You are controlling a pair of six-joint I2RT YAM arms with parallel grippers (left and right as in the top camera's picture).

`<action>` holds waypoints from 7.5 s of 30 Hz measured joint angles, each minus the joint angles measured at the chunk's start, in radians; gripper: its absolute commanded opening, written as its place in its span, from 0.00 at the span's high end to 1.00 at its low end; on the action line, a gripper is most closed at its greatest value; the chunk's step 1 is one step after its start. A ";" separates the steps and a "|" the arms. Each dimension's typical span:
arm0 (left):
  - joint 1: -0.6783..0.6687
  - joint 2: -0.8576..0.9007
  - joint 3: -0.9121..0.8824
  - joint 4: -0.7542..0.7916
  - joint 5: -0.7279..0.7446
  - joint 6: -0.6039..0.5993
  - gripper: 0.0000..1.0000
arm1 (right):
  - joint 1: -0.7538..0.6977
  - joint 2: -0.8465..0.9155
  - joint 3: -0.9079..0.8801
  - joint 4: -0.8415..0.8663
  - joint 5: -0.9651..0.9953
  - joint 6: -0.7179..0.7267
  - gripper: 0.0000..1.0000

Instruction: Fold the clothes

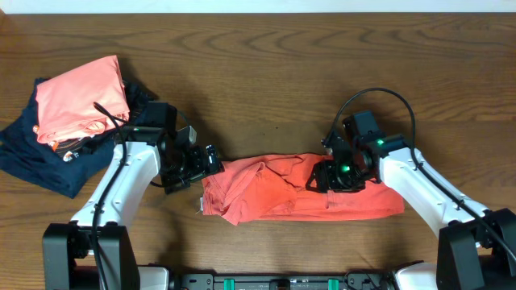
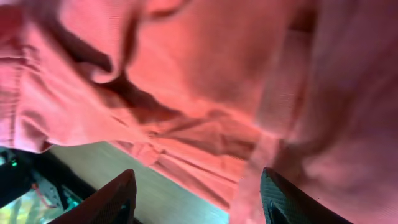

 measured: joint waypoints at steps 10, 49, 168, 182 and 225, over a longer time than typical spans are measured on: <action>-0.001 0.027 -0.025 0.046 0.032 0.053 0.02 | -0.078 -0.024 0.207 -0.206 0.116 -0.008 0.34; -0.108 0.128 0.346 -0.362 0.181 0.016 0.94 | -0.362 -0.074 0.283 -0.360 0.500 -0.009 0.32; -0.651 0.327 0.199 0.473 0.073 -0.067 0.94 | -0.262 -0.134 -0.076 -0.187 0.603 0.316 0.54; -0.097 0.035 0.429 0.233 -0.513 0.208 0.94 | -0.331 -0.205 0.201 -0.356 0.617 0.221 0.54; 0.199 -0.049 0.490 -0.203 -0.289 0.090 0.02 | -0.334 -0.206 0.206 -0.037 0.285 -0.124 0.01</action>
